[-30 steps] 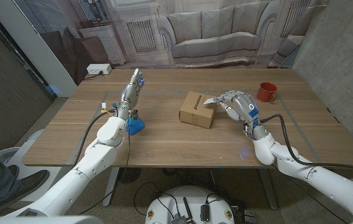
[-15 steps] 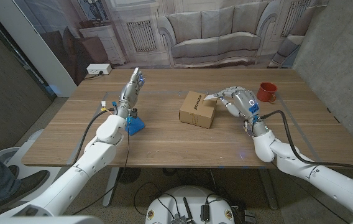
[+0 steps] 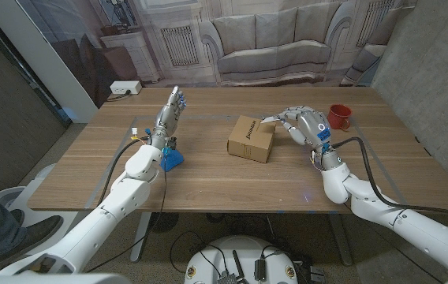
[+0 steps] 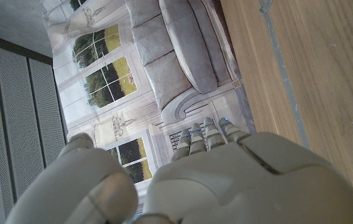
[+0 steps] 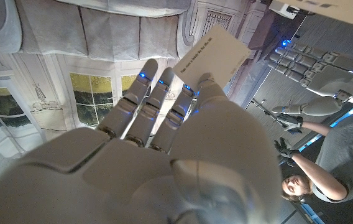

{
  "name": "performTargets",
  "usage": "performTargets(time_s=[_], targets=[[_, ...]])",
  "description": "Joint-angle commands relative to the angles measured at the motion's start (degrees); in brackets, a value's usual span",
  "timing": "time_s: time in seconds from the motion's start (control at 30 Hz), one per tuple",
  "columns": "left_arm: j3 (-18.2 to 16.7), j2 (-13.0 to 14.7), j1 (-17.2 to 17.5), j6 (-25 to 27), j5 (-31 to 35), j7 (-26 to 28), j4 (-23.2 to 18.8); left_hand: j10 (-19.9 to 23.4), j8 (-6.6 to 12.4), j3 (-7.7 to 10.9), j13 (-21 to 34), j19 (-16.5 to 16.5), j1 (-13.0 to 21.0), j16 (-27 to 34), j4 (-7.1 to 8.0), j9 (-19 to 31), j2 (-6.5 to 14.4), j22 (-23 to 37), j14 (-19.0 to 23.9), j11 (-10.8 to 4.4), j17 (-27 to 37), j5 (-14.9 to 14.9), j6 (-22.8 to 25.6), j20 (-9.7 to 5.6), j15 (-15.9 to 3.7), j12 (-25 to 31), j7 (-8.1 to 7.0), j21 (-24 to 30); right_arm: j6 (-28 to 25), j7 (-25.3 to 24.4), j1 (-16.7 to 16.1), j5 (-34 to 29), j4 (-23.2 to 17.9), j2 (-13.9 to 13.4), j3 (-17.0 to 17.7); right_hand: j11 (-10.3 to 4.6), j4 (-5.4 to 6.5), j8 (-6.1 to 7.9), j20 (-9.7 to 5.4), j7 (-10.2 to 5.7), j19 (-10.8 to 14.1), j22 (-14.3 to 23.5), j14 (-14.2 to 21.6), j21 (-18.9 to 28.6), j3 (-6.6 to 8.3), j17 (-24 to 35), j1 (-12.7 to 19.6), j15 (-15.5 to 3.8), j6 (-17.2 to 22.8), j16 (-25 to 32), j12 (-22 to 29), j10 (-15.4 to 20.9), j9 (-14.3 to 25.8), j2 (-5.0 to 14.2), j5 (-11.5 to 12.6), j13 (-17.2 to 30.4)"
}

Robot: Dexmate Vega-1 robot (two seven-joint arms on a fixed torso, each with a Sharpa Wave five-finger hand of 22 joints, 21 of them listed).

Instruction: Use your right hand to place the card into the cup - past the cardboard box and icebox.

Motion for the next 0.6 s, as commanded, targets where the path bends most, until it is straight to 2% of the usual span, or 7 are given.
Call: performTargets(time_s=[0.03, 0.23, 0.6], targets=[[0.4, -1.08, -1.06, -1.11, -1.0, -1.5, 2.56, 0.28, -0.17, -0.02, 0.29, -0.28, 0.38, -0.03, 0.05, 0.21, 0.13, 0.19, -0.24, -0.05, 0.15, -0.11, 0.47, 0.02, 0.02, 0.11, 0.21, -0.21, -2.79, 0.99, -1.44, 2.01, -2.04, 0.17, 1.92, -0.22, 0.0, -0.15, -8.04, -0.02, -0.28, 0.02, -0.26, 0.34, -0.16, 0.09, -0.34, -6.17, 0.74, -0.24, -0.02, 0.13, 0.06, 0.1, -0.19, 0.07], [0.18, -1.12, -1.17, -1.53, -1.57, -2.11, 2.95, 0.24, -0.17, -0.05, 0.3, -0.35, 0.4, -0.03, 0.05, 0.21, 0.15, 0.19, -0.25, -0.12, 0.15, -0.11, 0.47, 0.15, -0.03, 0.1, 0.2, -0.24, -4.95, 2.38, -2.28, 2.82, -3.75, -0.12, 3.16, -0.22, -0.01, -0.12, -8.02, -0.01, -0.43, -0.02, -0.35, 0.47, -0.23, 0.08, -0.3, -6.2, 0.77, -0.25, 0.04, 0.17, -0.01, 0.1, -0.16, 0.09], [-0.24, -0.69, -0.49, -1.24, -1.72, -1.44, 2.4, 0.4, -0.18, -0.15, 0.3, -0.34, 0.45, -0.05, 0.04, 0.21, 0.19, 0.19, -0.31, -0.05, 0.15, -0.12, 0.46, 0.18, -0.03, 0.16, 0.17, -0.23, -7.44, 4.11, -1.43, 2.57, -4.21, 0.13, 3.59, -0.22, 0.01, -0.12, -8.0, -0.01, -0.41, -0.07, -0.22, 0.74, -0.26, 0.12, -0.31, -6.22, 0.87, -0.18, 0.05, 0.37, -0.18, 0.17, -0.17, 0.07]])
